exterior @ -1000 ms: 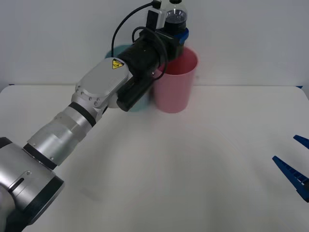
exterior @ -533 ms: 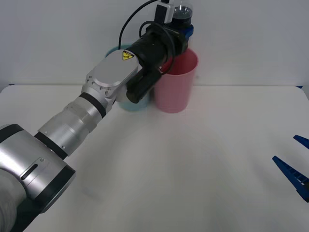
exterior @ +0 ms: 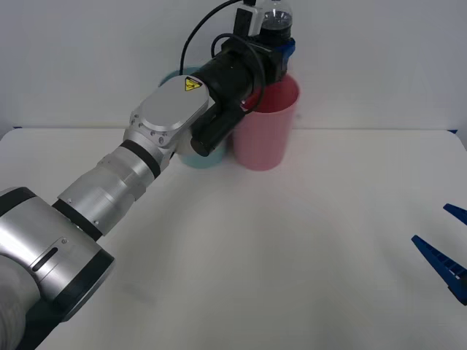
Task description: Grasp the object on the table and drop it into the matching bin: aluminum can to the light blue bin, PET bottle to the pink bin.
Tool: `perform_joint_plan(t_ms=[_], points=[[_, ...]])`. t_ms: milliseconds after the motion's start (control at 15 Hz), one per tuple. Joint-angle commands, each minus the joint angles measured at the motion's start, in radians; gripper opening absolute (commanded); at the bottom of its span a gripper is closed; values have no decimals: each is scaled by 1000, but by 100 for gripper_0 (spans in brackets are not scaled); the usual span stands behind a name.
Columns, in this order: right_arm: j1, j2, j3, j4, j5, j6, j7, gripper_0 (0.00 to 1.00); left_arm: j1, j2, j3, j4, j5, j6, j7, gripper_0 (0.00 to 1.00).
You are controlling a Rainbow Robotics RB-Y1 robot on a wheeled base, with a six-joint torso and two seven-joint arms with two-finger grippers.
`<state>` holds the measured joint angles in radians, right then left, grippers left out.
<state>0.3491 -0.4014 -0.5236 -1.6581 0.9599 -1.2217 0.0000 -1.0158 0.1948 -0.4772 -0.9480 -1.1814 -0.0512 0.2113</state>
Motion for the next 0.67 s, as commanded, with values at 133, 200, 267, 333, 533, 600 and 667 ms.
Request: perform_joint_plan(t_ms=[133, 200, 267, 333, 533, 600, 667], points=[[0, 0, 0, 0, 0, 0, 0, 100, -1, 0, -1, -1, 29, -7, 36, 100], [0, 0, 0, 0, 0, 0, 0, 100, -1, 2, -1, -1, 31, -7, 40, 100], [0, 0, 0, 0, 0, 0, 0, 100, 0, 0, -1, -1, 32, -9, 42, 100], [0, 0, 0, 0, 0, 0, 0, 100, -3, 0, -1, -1, 34, -7, 45, 100], [0, 0, 0, 0, 0, 0, 0, 100, -3, 2, -1, -1, 36, -9, 48, 100], [0, 0, 0, 0, 0, 0, 0, 100, -3, 2, -1, -1, 36, -9, 48, 100], [0, 0, 0, 0, 0, 0, 0, 100, 0, -5, -1, 3, 37, -10, 48, 100]])
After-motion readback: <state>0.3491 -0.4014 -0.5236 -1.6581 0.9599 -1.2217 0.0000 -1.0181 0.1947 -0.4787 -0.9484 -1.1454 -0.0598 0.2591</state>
